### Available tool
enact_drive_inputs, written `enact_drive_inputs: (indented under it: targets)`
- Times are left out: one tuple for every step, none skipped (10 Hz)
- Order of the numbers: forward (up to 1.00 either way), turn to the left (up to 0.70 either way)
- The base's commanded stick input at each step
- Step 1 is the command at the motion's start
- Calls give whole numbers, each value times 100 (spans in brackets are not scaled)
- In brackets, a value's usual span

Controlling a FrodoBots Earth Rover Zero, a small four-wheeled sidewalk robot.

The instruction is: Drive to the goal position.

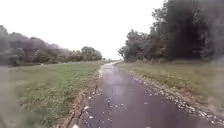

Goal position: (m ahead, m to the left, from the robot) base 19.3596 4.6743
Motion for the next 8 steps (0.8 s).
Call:
enact_drive_inputs:
  targets:
    - [70, 0]
    - [70, 0]
    - [70, 0]
    - [70, 0]
    - [70, 0]
    - [70, 0]
    - [70, 0]
    - [70, 0]
